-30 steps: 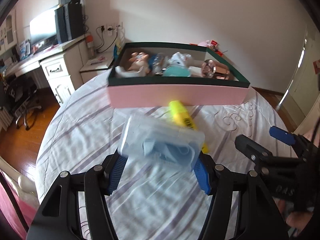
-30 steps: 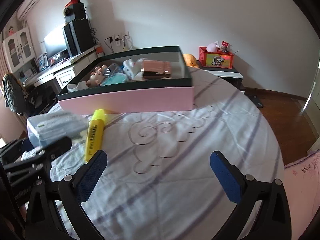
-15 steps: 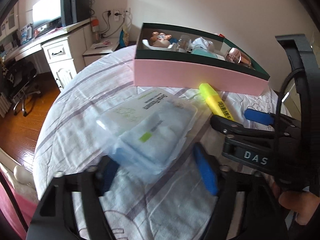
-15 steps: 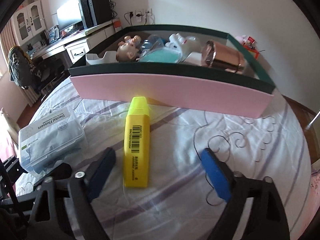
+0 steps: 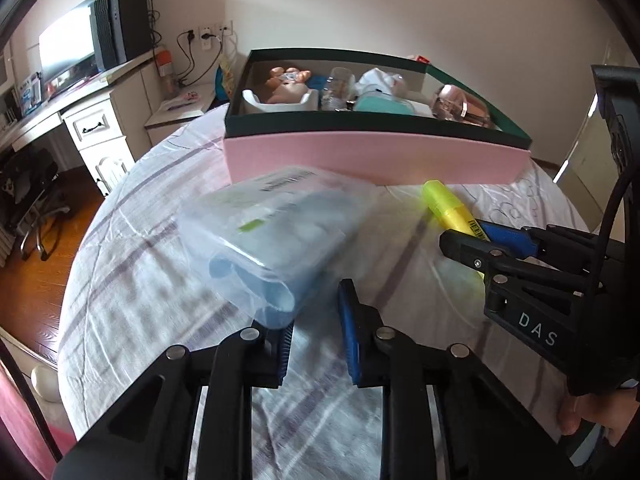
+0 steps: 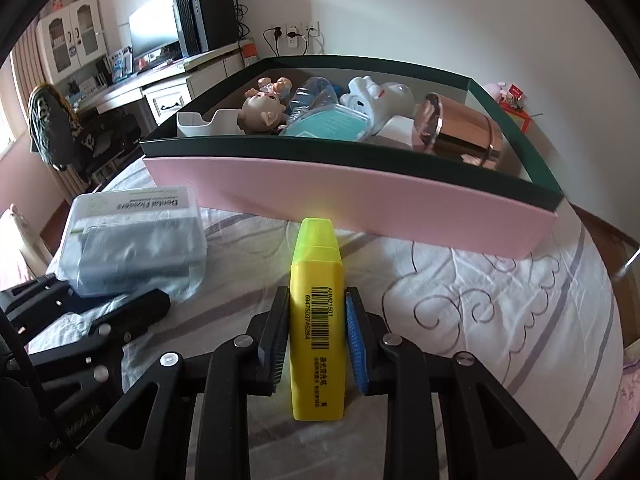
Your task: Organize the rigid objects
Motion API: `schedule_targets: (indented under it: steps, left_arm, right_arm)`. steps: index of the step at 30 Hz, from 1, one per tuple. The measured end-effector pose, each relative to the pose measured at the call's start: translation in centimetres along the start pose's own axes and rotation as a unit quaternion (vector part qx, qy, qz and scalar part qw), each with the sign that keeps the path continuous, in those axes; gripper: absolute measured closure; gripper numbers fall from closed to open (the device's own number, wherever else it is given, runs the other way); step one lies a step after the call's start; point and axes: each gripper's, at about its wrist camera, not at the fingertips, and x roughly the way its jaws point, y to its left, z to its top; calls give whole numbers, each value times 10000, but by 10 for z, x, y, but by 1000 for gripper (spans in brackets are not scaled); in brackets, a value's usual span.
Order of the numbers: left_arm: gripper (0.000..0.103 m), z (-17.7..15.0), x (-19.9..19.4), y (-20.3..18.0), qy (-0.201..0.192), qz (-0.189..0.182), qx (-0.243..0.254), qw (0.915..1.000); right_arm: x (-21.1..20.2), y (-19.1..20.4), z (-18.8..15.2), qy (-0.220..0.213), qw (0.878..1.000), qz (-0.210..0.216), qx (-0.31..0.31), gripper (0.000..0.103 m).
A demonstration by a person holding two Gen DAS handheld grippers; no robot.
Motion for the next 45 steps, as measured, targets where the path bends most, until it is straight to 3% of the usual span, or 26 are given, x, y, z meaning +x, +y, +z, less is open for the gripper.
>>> schedule_targets:
  steps: [2,5,7,9,14,19,22,25,34,37,40,45]
  left_arm:
    - [81,-7,-6,-5,23,-153,23,9999]
    - [72,-11,-13,-7,-58,-187,-57,9998]
    - [41,-10,-16,-1,-70,-122,-217,9997]
    - [31,-11,-21,3,-150,-25,-280,9995]
    - [22,-18,-36,15,-157,-144,-461,9987]
    - [7,-11,-48,30,-505,234,-618,9965]
    - [6,4,-37,34,-579,346,-568,9961]
    - [6,15,-20,31,-446,668,-48,9968]
    - [4,26,13,23,-131,563,770,9954]
    - [17,24,20,12,-31,629,816,9947]
    - [27,21,12,1,-61,351,760,9965]
    - [33,4,-1,-24,32,23,576,9983]
  right_arm:
    - [-7,-4,-6,-16,10000,-12,68,76]
    - [-19,-10,-18,-49,9999,47,141,76]
    - [-24,-15,-25,-54,9997,88,226,76]
    - [-26,-20,-30,-52,9995,110,290,76]
    - [-27,-25,-31,-62,9991,188,362,76]
    - [-26,-26,-31,-84,9990,225,365,76]
    - [-25,-25,-30,-76,9991,228,360,76]
    - [-25,-25,-30,-72,9991,226,356,76]
    - [-20,-24,-27,-49,9991,234,356,76]
    - [-20,-22,-27,-56,9991,212,358,76]
    - [-22,-22,-27,-95,9990,205,395,76]
    - [-24,-17,-30,-106,9988,245,407,76]
